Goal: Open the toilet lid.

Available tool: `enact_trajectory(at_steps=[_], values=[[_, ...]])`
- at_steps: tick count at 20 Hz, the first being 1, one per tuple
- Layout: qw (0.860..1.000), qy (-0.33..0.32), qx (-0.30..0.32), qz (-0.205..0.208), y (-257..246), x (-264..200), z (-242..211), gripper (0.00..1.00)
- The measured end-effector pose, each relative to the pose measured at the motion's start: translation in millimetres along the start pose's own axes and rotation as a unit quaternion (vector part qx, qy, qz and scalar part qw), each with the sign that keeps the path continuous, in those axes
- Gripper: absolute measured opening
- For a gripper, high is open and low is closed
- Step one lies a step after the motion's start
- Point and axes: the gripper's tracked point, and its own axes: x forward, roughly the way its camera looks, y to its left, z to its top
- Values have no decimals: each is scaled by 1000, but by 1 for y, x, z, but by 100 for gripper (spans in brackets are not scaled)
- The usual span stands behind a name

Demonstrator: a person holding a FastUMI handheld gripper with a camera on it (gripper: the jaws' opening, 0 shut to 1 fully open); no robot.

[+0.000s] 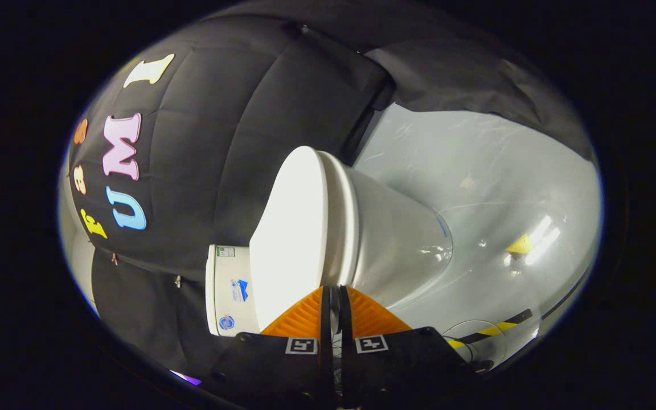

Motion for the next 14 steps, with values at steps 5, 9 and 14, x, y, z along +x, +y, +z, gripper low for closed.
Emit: enact_trajectory(at_steps=[5,9,14], values=[[999,-20,-37,-5,51,-27,4,10],[995,-37,-84,-35,94,-42,2,10],[988,-60,-129,-54,156,-61,-5,10]])
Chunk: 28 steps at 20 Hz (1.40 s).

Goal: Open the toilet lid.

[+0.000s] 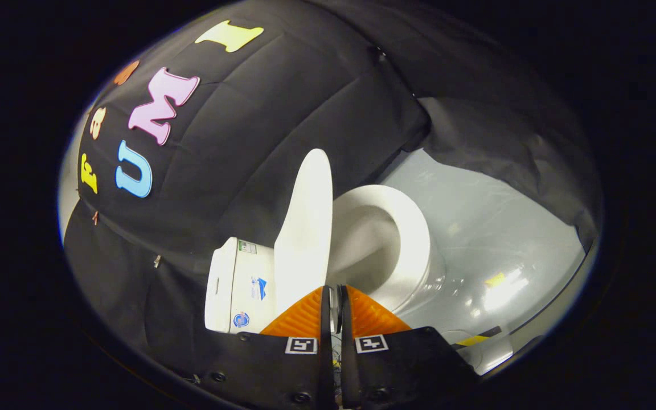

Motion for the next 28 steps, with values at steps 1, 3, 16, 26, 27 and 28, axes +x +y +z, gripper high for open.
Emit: enact_trajectory(at_steps=[1,3,16,26,27,28], values=[[1000,-5,-11,-7,11,-4,1,10],[999,-12,-38,-26,29,-10,0,10],[978,-59,-161,-115,141,-33,-19,10],[956,-91,-243,-134,238,-37,-53,10],[954,-94,-251,-135,249,-35,-58,10],[951,-95,-261,-135,260,-32,-64,10]])
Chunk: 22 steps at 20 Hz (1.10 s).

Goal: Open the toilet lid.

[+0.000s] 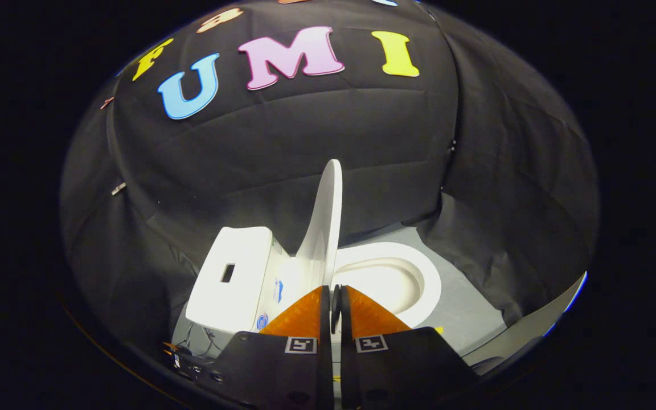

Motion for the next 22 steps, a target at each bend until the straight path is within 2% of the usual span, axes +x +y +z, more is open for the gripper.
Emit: enact_trajectory(at_steps=[4,13,16,22], values=[[1000,-10,-20,-12,38,0,12,10],[995,-33,-87,-46,112,7,-2,11],[991,-41,-121,-38,145,5,-9,11],[983,-60,-162,-57,192,7,-23,13]])
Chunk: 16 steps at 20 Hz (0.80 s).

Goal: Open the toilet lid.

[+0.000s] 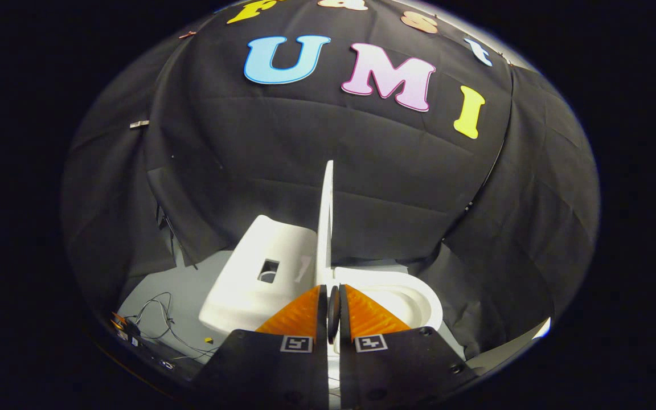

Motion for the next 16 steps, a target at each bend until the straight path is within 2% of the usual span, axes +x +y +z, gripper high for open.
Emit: enact_trajectory(at_steps=[6,11,16], values=[[998,-22,-58,-18,40,0,-3,14],[995,-29,-82,-44,44,1,-5,14],[997,-34,-63,-35,36,-6,-8,21]])
